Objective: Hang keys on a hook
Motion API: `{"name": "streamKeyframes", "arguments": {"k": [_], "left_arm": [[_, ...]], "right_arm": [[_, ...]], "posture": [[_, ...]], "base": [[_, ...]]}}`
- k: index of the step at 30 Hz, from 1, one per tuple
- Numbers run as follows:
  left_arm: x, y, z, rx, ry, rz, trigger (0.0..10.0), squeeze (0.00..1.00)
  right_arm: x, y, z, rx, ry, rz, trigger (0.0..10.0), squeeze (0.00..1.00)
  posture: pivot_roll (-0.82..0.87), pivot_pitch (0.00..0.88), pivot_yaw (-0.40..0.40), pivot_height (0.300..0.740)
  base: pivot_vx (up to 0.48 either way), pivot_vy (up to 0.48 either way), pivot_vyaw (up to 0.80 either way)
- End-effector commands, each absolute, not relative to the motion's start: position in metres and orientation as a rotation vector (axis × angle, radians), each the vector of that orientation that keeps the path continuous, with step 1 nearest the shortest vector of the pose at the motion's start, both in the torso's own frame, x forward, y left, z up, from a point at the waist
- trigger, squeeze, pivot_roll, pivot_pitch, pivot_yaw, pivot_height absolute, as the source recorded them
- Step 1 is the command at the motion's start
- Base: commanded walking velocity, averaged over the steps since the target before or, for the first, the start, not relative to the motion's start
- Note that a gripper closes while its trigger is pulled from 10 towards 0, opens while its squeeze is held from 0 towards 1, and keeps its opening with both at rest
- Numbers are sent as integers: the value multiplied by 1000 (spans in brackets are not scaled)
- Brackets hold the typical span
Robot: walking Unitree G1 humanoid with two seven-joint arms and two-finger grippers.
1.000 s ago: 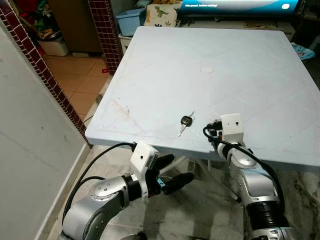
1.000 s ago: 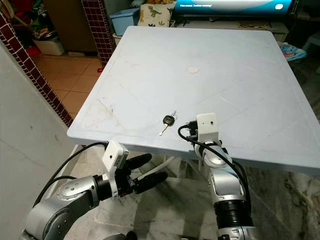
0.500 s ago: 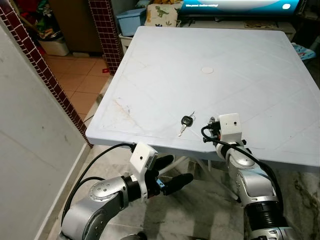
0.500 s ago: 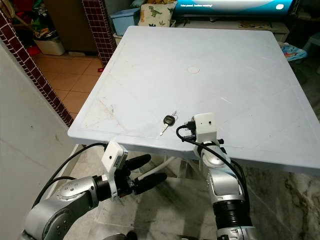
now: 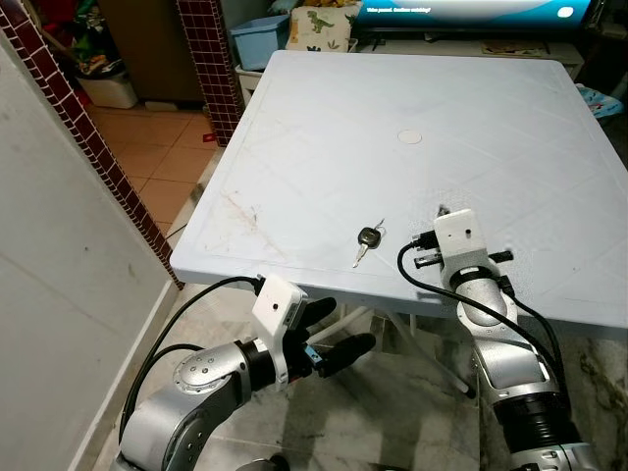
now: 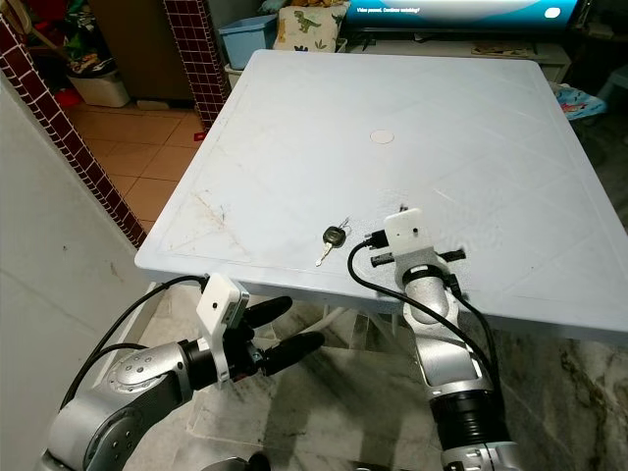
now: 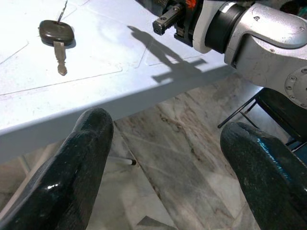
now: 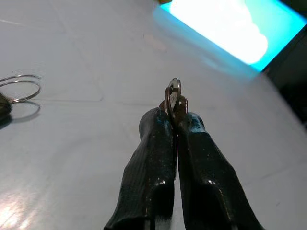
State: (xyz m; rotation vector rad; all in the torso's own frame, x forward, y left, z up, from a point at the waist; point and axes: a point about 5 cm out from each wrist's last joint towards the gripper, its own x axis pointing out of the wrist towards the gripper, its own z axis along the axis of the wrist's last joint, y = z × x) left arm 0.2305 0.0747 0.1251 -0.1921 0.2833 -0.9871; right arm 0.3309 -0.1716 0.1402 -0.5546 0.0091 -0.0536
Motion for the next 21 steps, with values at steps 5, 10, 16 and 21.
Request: {"name": "streamKeyframes", "arguments": {"k": [5, 10, 16, 21], "left_arm": [[232, 76, 125, -171, 276, -974, 10000, 0], [233, 75, 125, -169, 276, -976, 10000, 0], [233, 74, 124, -170, 278, -981, 10000, 0], [232, 74, 124, -168, 281, -986, 10000, 0]], "right_arm": [[331, -174, 148, -738, -56, -94, 10000, 0], [329, -180, 136, -703, 28, -103, 10000, 0], [321, -177, 120, -580, 116, -58, 10000, 0], [318, -176, 116, -482, 162, -32, 10000, 1000]], "posture": [[-49, 117, 59, 740], [-52, 114, 57, 740], [-54, 115, 56, 740], [-57, 118, 58, 740]], "base": [[0, 0, 0], [0, 0, 0], [0, 0, 0], [0, 0, 0]]}}
